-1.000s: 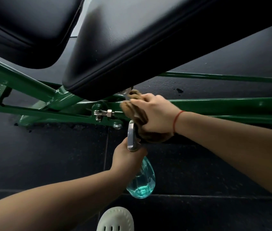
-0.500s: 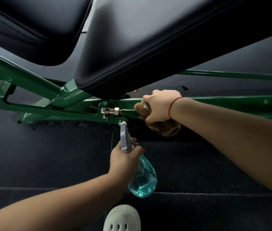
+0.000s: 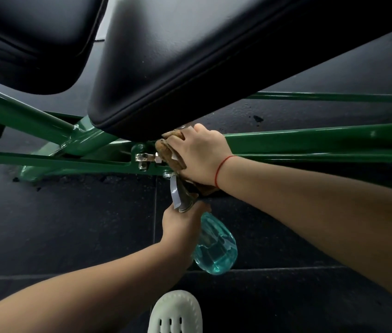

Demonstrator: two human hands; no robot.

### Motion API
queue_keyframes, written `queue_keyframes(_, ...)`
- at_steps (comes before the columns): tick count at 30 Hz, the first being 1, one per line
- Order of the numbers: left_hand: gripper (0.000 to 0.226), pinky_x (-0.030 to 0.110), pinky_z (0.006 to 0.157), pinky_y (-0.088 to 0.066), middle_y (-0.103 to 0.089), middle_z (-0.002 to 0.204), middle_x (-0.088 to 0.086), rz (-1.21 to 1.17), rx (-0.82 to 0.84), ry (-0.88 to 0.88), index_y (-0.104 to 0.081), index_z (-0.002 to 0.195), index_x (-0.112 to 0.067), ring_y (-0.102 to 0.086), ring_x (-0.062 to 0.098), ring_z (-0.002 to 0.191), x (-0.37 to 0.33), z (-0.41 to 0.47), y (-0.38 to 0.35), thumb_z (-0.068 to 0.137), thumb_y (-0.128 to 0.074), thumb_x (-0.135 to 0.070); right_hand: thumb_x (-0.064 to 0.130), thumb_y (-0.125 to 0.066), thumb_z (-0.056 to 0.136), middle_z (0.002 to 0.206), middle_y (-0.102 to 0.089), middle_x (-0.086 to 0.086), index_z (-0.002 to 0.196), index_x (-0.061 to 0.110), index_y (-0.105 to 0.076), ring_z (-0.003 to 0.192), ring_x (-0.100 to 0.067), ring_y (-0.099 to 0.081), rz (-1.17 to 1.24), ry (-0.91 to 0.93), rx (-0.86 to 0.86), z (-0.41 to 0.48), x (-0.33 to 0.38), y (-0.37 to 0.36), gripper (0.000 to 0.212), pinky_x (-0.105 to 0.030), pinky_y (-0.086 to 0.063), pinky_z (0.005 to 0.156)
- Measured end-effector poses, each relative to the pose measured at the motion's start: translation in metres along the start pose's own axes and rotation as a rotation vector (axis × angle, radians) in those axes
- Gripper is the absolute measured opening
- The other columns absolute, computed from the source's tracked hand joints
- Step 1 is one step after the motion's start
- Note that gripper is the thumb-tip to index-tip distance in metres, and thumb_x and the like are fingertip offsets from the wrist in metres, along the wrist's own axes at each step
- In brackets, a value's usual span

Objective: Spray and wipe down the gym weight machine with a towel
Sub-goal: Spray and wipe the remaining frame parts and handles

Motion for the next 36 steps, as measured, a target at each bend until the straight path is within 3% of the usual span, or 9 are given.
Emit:
queue_keyframes(2,0.015,0.044,0.074,-0.058,-0.073,0.098,0.023,-0.005,-0.006,0.000,-0.073,0.095,-0.005,-0.070,0.040,0.090,-0.001,-0.001,-0.003,0.083,-0.075,-0.015,0.046,-0.067,0.087,0.126,-0.050,-0.006,0.135,0.028,-0.045,0.108,-0.027,-0.052,-0.005,0.014,0.011,-0.007,-0.010,0.000,0.056,-0.038,-0.045,0.077)
queue_keyframes(6,0.010,0.047,0.083,-0.058,-0.072,0.103,0.025,-0.001,0.013,0.001,-0.070,0.091,-0.013,-0.070,0.037,0.095,-0.001,-0.004,-0.011,0.084,-0.077,-0.015,0.061,-0.063,0.080,0.101,-0.052,0.003,0.106,0.033,-0.052,0.094,-0.025,-0.055,0.120,-0.129,0.330,-0.008,-0.059,0.013,0.040,-0.035,-0.045,0.074)
queue_keyframes(9,0.010,0.051,0.088,-0.058,-0.074,0.099,0.023,0.006,0.047,-0.003,-0.070,0.083,-0.017,-0.072,0.036,0.096,-0.001,-0.006,-0.016,0.086,-0.079,-0.020,0.053,-0.065,0.080,0.094,-0.057,0.005,0.094,0.033,-0.051,0.089,-0.024,-0.058,0.203,-0.148,0.467,-0.022,-0.094,0.011,0.028,-0.033,-0.048,0.076)
queue_keyframes(12,0.026,0.045,0.084,-0.059,-0.078,0.086,0.006,0.012,0.106,-0.039,-0.072,0.092,-0.007,-0.076,0.024,0.091,-0.002,-0.007,-0.019,0.085,-0.080,-0.030,0.041,-0.071,0.080,0.090,-0.061,0.005,0.084,0.030,-0.051,0.085,-0.022,-0.059,0.259,-0.206,0.553,-0.042,-0.133,0.002,0.024,-0.029,-0.041,0.071)
queue_keyframes(15,0.038,0.031,0.071,-0.053,-0.079,0.083,-0.003,0.061,0.148,-0.095,-0.075,0.093,-0.004,-0.074,0.006,0.080,-0.009,-0.009,-0.024,0.084,-0.079,-0.040,0.036,-0.075,0.078,0.097,-0.067,0.002,0.092,0.030,-0.058,0.087,-0.020,-0.062,0.304,-0.311,0.615,-0.067,-0.175,0.001,0.024,-0.031,-0.045,0.073)
queue_keyframes(21,0.034,0.032,0.076,-0.051,-0.079,0.083,-0.005,0.109,0.200,-0.145,-0.075,0.092,-0.004,-0.071,0.001,0.078,-0.011,-0.011,-0.034,0.087,-0.076,-0.038,0.050,-0.074,0.078,0.114,-0.055,-0.006,0.123,0.027,-0.056,0.104,-0.030,-0.057,0.110,-0.234,0.457,-0.080,-0.178,-0.006,0.054,-0.037,-0.049,0.086)
queue_keyframes(28,0.008,0.041,0.086,-0.051,-0.078,0.081,0.003,0.112,0.215,-0.216,-0.069,0.085,-0.020,-0.071,0.022,0.092,-0.018,-0.015,-0.038,0.093,-0.070,-0.018,0.055,-0.068,0.087,0.127,-0.046,-0.008,0.141,0.026,-0.040,0.116,-0.031,-0.048,0.057,-0.115,0.232,-0.066,-0.122,-0.007,0.067,-0.044,-0.047,0.088)
queue_keyframes(32,0.023,0.043,0.075,-0.055,-0.076,0.081,0.014,0.187,0.221,-0.335,-0.076,0.073,-0.030,-0.071,0.029,0.082,-0.033,-0.016,-0.038,0.090,-0.073,-0.014,0.044,-0.063,0.091,0.130,-0.043,-0.009,0.141,0.028,-0.038,0.117,-0.031,-0.044,0.033,-0.146,0.138,-0.053,-0.085,-0.011,0.058,-0.046,-0.042,0.086)
queue_keyframes(36,0.037,0.060,0.087,-0.057,-0.074,0.082,0.019,0.211,0.228,-0.400,-0.074,0.066,-0.042,-0.071,0.040,0.089,-0.044,-0.022,-0.043,0.090,-0.073,-0.013,0.045,-0.064,0.088,0.124,-0.045,-0.009,0.141,0.029,-0.039,0.112,-0.031,-0.047,0.103,-0.089,0.161,-0.055,-0.105,-0.006,0.061,-0.042,-0.043,0.083)
Point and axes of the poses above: each hand's wrist, its own z-axis towards the middle knuckle, its own y-axis out of the back of the hand, x = y × z, the point moved 3 cm from there along z, towards the middle knuckle
